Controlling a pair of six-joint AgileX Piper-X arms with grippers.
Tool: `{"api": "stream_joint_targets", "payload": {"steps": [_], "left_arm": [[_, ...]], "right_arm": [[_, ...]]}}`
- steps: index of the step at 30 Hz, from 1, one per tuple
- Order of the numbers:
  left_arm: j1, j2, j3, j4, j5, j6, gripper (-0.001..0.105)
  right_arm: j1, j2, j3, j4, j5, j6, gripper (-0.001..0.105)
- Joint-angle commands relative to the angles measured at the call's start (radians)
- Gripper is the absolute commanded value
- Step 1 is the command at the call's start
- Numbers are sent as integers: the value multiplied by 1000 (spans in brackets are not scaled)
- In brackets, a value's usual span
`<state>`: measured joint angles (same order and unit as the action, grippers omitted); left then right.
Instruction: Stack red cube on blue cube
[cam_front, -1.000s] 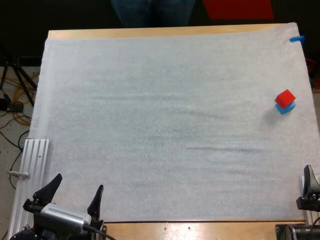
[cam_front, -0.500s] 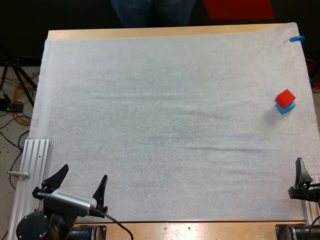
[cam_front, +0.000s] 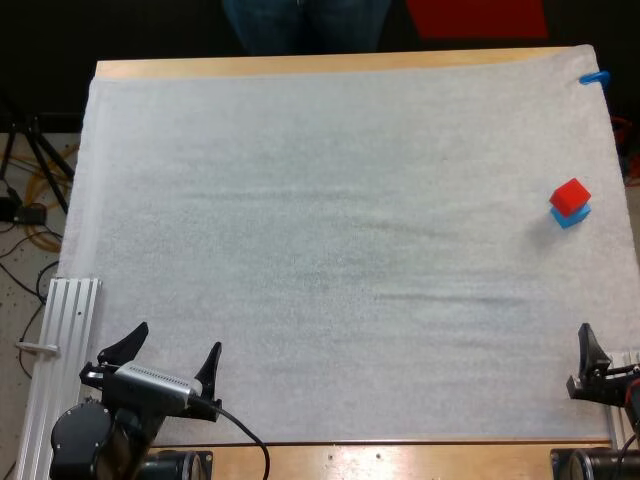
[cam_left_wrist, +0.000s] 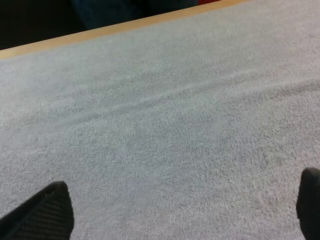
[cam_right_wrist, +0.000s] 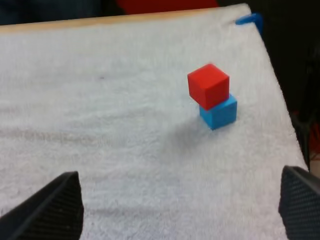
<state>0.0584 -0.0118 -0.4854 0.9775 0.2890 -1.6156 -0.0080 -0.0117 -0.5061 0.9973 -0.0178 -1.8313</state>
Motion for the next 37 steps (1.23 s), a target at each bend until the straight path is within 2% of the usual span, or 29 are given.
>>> {"api": "stream_joint_targets", "payload": {"steps": [1,14,20,37], "left_arm": [[0,-136,-3,-14,6,-1,87],[0,-136,-3,-14,6,-1,87],[0,-136,-3,-14,6,-1,87],[0,-136,-3,-14,6,-1,87]], "right_arm": [[-1,-40,-3,2,-10,-1,78],[-1,-40,-3,2,-10,1,78],[-1,-40,-3,2,-10,42,78],[-1,-40,-3,2,-10,42,78]]}}
